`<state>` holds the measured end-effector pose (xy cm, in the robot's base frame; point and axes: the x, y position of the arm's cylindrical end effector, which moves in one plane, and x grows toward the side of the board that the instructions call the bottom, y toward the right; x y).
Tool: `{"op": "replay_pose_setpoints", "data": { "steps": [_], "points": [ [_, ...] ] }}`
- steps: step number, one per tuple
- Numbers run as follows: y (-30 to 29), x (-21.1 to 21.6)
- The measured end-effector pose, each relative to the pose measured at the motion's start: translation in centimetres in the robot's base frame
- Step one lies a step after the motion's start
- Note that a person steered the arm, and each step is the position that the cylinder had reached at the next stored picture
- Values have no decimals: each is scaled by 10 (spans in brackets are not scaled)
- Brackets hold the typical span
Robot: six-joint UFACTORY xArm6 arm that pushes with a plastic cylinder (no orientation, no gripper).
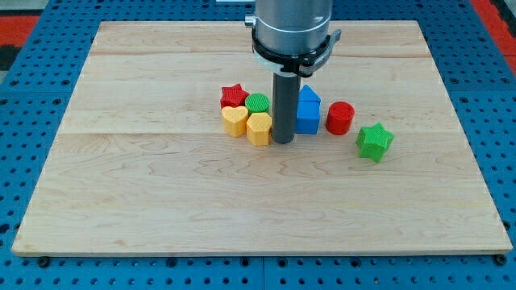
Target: Push the green star a bit right
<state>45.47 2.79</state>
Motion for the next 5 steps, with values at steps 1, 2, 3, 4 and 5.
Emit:
{"op": "replay_pose_setpoints", "data": {
  "steps": [1,2,3,4,5],
  "points": [
    [-5,0],
    [4,0],
    [72,5],
    [134,8],
    [181,6]
  ]
}}
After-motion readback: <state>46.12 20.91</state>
